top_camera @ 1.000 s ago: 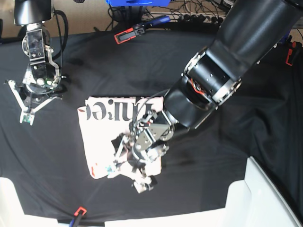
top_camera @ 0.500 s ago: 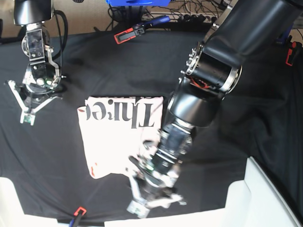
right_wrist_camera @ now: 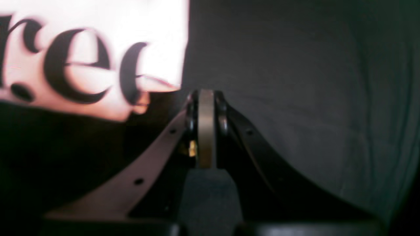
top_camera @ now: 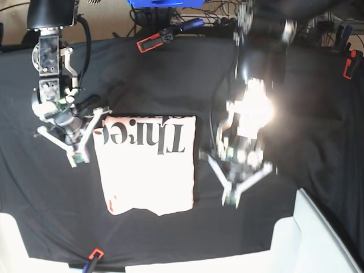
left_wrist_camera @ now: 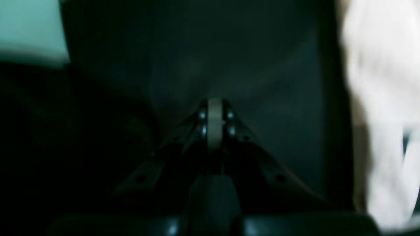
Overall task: Fold the T-shirt properly
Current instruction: 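Lower both grippers onto the printed edge of the folded shirt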
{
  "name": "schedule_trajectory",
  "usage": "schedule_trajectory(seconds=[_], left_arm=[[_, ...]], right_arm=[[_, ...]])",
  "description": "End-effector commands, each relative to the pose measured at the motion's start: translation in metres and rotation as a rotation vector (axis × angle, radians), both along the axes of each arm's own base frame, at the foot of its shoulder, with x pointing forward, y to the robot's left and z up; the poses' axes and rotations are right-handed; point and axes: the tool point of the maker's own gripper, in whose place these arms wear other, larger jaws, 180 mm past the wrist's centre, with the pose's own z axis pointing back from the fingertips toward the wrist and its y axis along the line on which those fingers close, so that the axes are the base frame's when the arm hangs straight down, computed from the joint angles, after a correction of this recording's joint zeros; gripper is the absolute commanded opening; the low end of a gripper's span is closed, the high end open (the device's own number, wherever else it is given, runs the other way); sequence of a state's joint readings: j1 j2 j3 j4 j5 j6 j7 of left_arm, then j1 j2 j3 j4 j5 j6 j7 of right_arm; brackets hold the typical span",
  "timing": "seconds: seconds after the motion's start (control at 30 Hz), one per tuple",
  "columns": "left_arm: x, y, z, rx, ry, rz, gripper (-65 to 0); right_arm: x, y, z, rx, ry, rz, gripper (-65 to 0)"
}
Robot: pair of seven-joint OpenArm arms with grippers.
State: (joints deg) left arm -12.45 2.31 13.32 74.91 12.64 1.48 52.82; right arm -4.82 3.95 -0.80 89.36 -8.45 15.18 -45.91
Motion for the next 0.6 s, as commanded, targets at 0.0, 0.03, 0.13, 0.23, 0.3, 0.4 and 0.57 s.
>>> schedule_trajectory(seconds=[0.0, 0.03, 0.13, 0.23, 0.3, 0.4, 0.57], left_arm=[[0.018, -0.02, 0.028, -0.026, -0.096, -0.037, -65.0], [0.013, -0.031, 0.028, -0.024, -0.099, -0.071, -65.0], [-0.003, -0.075, 0.026, -0.02, -0.1, -0.203, -65.0], [-0.013, -0.115, 0.025, -0.036, -0.093, -0.301, -65.0], [-0.017, -0.127, 0.024, -0.058, -0.088, -0.309, -65.0], [-0.026, -0.134, 0.018, -0.073, -0.069, -0.31, -65.0], [-0.035, -0.134, 0.009, -0.072, -0.048, -0.313, -65.0]], right_arm=[[0.007, 0.01, 0.007, 0.005, -0.022, 0.044, -63.7], [0.006, 0.018, 0.006, 0.004, -0.013, 0.069, -63.7], [0.004, 0.036, 0.004, 0.005, -0.001, 0.124, -63.8], [0.003, 0.049, 0.004, 0.008, 0.0, 0.163, -63.8], [0.004, 0.054, 0.004, 0.006, 0.0, 0.18, -63.8], [0.017, 0.053, 0.012, 0.002, -0.026, 0.18, -63.5], [0.023, 0.049, 0.003, -0.012, 0.023, 0.172, -63.8]])
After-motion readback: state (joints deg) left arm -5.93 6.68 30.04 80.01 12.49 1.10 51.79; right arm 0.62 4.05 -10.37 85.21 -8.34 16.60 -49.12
